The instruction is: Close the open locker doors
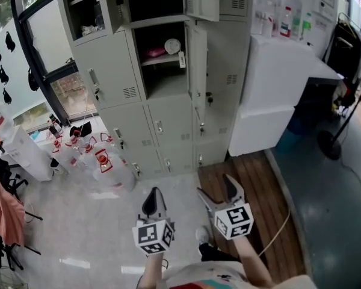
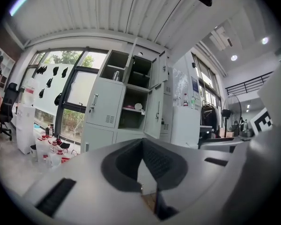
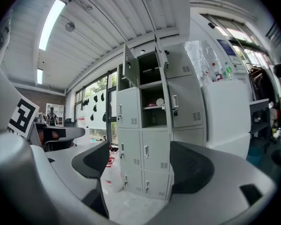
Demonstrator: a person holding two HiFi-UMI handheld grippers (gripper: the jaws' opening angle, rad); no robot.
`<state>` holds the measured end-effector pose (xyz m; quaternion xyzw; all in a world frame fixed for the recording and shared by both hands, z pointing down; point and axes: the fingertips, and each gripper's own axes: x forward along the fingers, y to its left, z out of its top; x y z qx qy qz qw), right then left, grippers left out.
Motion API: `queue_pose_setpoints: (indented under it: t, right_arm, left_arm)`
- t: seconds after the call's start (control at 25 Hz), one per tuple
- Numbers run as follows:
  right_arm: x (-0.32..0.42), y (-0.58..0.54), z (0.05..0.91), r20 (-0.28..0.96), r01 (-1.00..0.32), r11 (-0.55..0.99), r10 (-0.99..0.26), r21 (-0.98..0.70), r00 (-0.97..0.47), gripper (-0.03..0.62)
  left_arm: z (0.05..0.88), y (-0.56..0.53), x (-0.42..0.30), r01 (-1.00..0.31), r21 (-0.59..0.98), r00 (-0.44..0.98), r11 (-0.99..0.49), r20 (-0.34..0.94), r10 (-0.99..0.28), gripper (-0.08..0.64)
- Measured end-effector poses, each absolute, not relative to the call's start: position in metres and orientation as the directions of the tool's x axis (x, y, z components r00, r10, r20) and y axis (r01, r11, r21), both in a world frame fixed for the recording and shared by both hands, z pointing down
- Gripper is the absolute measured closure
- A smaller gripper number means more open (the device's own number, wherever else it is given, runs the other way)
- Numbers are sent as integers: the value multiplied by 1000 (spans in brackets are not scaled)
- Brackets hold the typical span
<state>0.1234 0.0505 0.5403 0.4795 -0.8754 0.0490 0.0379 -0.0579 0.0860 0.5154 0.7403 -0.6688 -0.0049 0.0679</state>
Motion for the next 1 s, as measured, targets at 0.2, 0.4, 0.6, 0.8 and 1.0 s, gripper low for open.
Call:
queue_pose_setpoints:
  t: [0.2, 0.4, 0.6, 0.8, 1.0]
  right_arm:
    - [129, -25, 526, 93, -836, 547, -831, -39, -549, 217]
    - [139, -81, 510, 69, -817, 576, -814, -18, -576, 216]
    - [146, -121, 503, 62, -806, 591, -804, -29, -592, 216]
    - [146, -144, 503, 44, -793, 607, -792, -40, -609, 216]
    - [145, -160, 498, 23, -792, 610, -791, -36, -611, 216]
  left_arm:
    - [499, 14, -56, -993, 90, 76, -70, 64, -995, 554]
    - [499, -38, -45, -994, 95, 63, -56, 73, -995, 554]
    - [492, -74, -28, -994, 87, 67, -61, 66, -996, 554]
    - [490, -95, -17, -996, 68, 65, -60, 64, -996, 554]
    - [495, -117, -5, -994, 70, 91, -86, 70, -993, 554]
